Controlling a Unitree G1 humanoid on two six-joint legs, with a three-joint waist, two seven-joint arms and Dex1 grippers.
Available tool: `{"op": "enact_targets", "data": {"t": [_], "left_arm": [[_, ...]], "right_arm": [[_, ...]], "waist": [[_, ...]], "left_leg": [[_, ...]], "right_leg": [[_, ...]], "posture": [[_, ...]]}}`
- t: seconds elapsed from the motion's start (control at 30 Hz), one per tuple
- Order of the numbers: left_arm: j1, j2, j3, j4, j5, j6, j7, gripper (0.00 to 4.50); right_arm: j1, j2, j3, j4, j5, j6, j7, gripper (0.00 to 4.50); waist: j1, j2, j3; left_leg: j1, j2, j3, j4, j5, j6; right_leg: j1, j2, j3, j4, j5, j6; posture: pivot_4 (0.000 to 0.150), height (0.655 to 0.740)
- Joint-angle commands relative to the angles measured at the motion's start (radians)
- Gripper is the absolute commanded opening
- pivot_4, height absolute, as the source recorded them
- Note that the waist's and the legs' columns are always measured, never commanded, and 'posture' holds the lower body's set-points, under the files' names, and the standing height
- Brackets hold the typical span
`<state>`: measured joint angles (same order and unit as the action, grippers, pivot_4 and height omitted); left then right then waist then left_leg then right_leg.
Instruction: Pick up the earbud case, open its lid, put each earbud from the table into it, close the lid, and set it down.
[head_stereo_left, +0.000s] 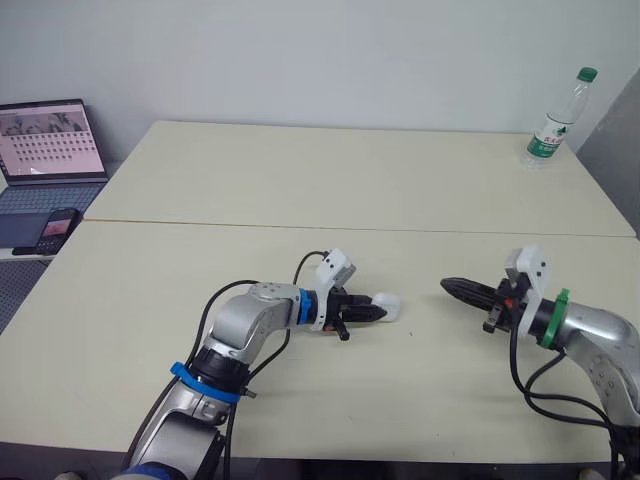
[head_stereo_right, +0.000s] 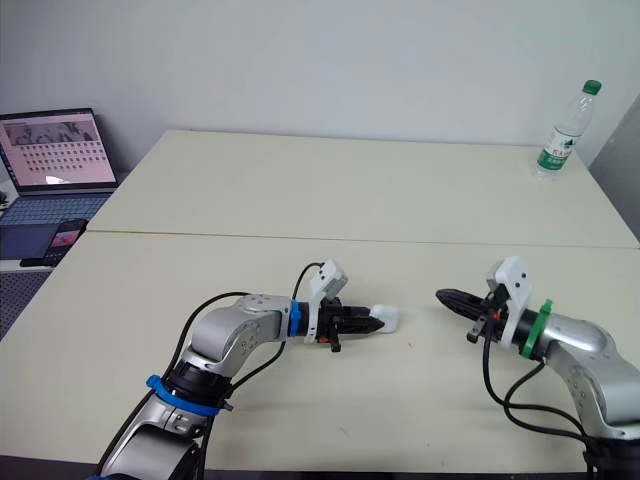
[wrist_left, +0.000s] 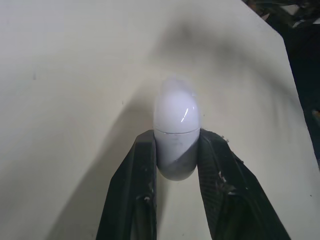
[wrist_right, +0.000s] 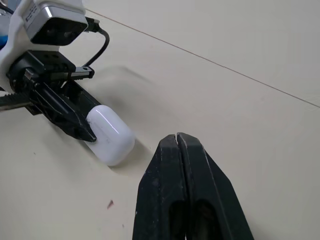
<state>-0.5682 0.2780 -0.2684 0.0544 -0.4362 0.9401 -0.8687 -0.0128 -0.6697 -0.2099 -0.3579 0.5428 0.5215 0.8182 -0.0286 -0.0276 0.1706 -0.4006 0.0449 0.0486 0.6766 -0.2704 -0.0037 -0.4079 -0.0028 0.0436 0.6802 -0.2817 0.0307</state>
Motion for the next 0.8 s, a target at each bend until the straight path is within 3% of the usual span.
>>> {"op": "enact_targets", "data": {"t": [0.03,0.1,0.3,0.47,0.53,0.63,0.8], "left_arm": [[-0.034,-0.007,0.003,-0.004,-0.024,0.037,-0.008,0.76],[-0.040,0.002,-0.015,0.006,-0.012,0.033,-0.016,0.76],[-0.059,0.037,-0.044,0.043,0.052,-0.052,-0.017,2.66],[-0.014,0.105,-0.014,-0.029,0.083,-0.209,-0.053,4.31],[0.033,0.139,0.025,-0.093,0.063,-0.265,-0.071,4.46],[0.124,0.164,0.102,-0.199,0.008,-0.307,-0.082,4.50],[0.259,0.197,0.229,-0.292,-0.038,-0.322,-0.029,4.50]], "right_arm": [[0.036,0.025,-0.058,-0.073,0.036,-0.011,-0.043,0.02],[0.073,0.033,-0.064,-0.092,0.032,-0.017,-0.052,0.02],[0.128,0.054,-0.075,-0.119,0.032,-0.032,-0.082,0.00],[0.170,0.043,-0.075,-0.109,0.008,-0.073,-0.062,0.00],[0.201,0.014,-0.069,-0.091,-0.010,-0.098,-0.017,0.00],[0.224,0.011,-0.082,-0.043,-0.018,-0.153,0.023,0.57],[0.249,-0.029,-0.070,0.087,-0.098,-0.289,0.104,2.43]], "waist": [[-0.001,0.000,0.000],[-0.001,0.000,0.000],[-0.001,0.000,0.000],[-0.001,0.000,0.000],[-0.001,0.000,0.000],[0.000,0.000,0.000],[0.001,0.000,0.000]], "left_leg": [[0.000,0.000,0.000,0.000,0.000,0.000],[0.001,0.000,0.000,0.000,0.000,0.000],[0.001,0.000,0.000,0.000,0.000,0.000],[0.001,0.000,0.000,0.000,0.000,0.000],[0.001,0.000,0.000,0.000,0.000,0.000],[0.001,0.001,0.001,-0.001,0.000,0.000],[0.001,0.000,0.001,0.000,0.000,0.000]], "right_leg": [[0.000,0.000,0.000,0.000,0.000,0.000],[0.000,0.000,0.000,0.000,0.000,0.000],[0.001,0.000,0.000,0.000,0.000,0.000],[0.001,0.000,0.001,0.000,0.000,-0.001],[0.001,0.000,0.001,0.000,0.001,-0.003],[0.001,0.000,0.001,-0.001,0.002,-0.005],[0.001,-0.002,0.001,-0.001,0.001,-0.003]], "posture": [[0.150,0.7362],[0.150,0.7362],[0.150,0.7362],[0.150,0.7362],[0.150,0.7362],[0.150,0.7362],[0.150,0.7362]]}}
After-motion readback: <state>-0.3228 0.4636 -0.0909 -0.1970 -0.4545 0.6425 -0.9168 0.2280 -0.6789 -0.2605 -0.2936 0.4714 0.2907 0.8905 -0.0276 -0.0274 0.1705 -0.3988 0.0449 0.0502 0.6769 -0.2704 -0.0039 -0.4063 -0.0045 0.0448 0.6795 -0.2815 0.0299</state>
